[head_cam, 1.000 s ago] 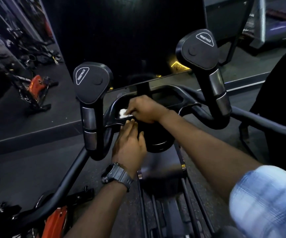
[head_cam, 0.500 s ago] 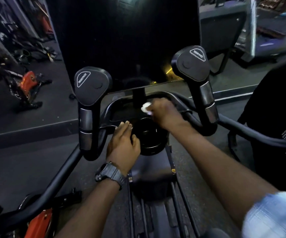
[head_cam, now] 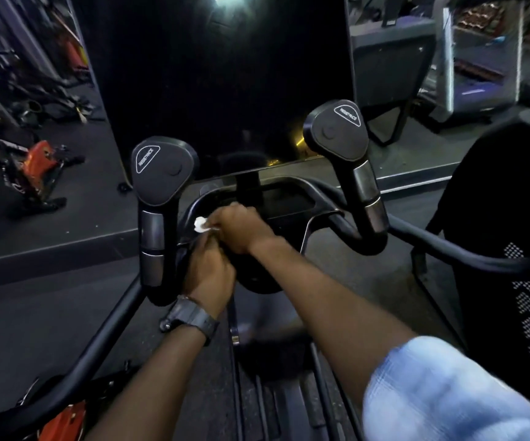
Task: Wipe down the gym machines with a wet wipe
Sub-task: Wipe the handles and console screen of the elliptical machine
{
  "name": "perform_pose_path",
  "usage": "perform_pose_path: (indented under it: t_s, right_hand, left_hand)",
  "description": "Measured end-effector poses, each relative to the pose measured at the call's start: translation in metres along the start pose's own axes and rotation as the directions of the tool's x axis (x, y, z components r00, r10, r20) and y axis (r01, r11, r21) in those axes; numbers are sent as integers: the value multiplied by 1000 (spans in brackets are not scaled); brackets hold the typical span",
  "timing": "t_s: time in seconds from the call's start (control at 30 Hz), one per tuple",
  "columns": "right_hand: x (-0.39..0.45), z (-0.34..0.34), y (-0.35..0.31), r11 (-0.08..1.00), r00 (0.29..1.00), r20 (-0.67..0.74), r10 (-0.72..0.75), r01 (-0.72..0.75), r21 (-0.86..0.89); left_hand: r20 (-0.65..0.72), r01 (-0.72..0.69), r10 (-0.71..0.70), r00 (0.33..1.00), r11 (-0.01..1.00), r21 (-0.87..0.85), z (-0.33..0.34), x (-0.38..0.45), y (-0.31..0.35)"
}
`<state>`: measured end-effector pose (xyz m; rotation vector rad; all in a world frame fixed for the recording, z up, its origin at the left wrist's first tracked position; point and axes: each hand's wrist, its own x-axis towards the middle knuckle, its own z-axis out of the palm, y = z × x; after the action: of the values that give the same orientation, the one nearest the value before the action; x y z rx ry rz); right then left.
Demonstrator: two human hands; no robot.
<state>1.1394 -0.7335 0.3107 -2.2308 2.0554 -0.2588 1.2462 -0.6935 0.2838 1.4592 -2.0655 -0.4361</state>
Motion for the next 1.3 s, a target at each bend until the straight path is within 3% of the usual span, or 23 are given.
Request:
perform_pose_path:
  t_s: [0.07,0.17,0.23,0.3,0.37,0.43,0.5,0.53,0.57,0.67,0.73,0.9,1.07,1.1,1.23,1.3]
  right_hand:
    - [-5,-6,28,991,993,-54,102,-107,-80]
    - [-34,-4,85,912,903,-259,344,-387,-137]
    - [-44,3,84,935,934,-221,282,-319,-157]
    - [-47,17,59,992,980,-170,107,-118,-54]
    - [-52,18,54,999,967,-251,39,-41,-2]
    - [-58,6,76,969,928,-303,219,-244,-47]
    - [-59,2,97,859,813,-345,469,-511,-36]
    - [-53,3,95,835,782,-361,508,-550,-18]
    - [-41,3,82,860,801,-361,478,-510,6]
    - [-2,15,30,990,964,-225,139,-132,47]
    - [7,13,28,999,993,-111,45,-41,31]
    - [5,9,81,935,919,-192,345,-353,-13]
    - [26,12,29,999,999,-30,-12,13,43]
    - [28,10,28,1000,999,-23,-23,23,-1]
    - [32,3,41,951,954,-71,292,-297,-88]
    - [29,-6,21,976,982,-37,187,-190,-110]
  left_hand:
    - [8,4,-4,1000,1000,4,2,9,-2]
    - [23,8,-8,1000,1000,-5,14,17,1]
    - [28,55,-54,998,998,-22,20,19,8]
    - [11,70,-70,998,997,-28,23,22,10]
    - [14,66,-66,998,997,-30,22,24,7]
    - [34,61,-61,998,998,-23,20,23,5]
    - [46,65,-65,997,998,-3,20,20,7]
    - [45,60,-60,997,998,14,21,19,10]
    - [41,46,-47,998,999,30,21,18,12]
    - [35,-3,2,999,1000,19,16,14,11]
    - [11,-28,29,1000,1000,-12,11,10,3]
    - [36,-63,63,997,998,11,10,-1,-2]
    - [85,-76,73,994,997,33,1,-1,2]
    - [89,-83,79,993,996,42,1,-1,1]
    - [70,-99,95,993,994,56,12,-3,-3]
    - [50,-113,111,993,992,50,13,-3,-3]
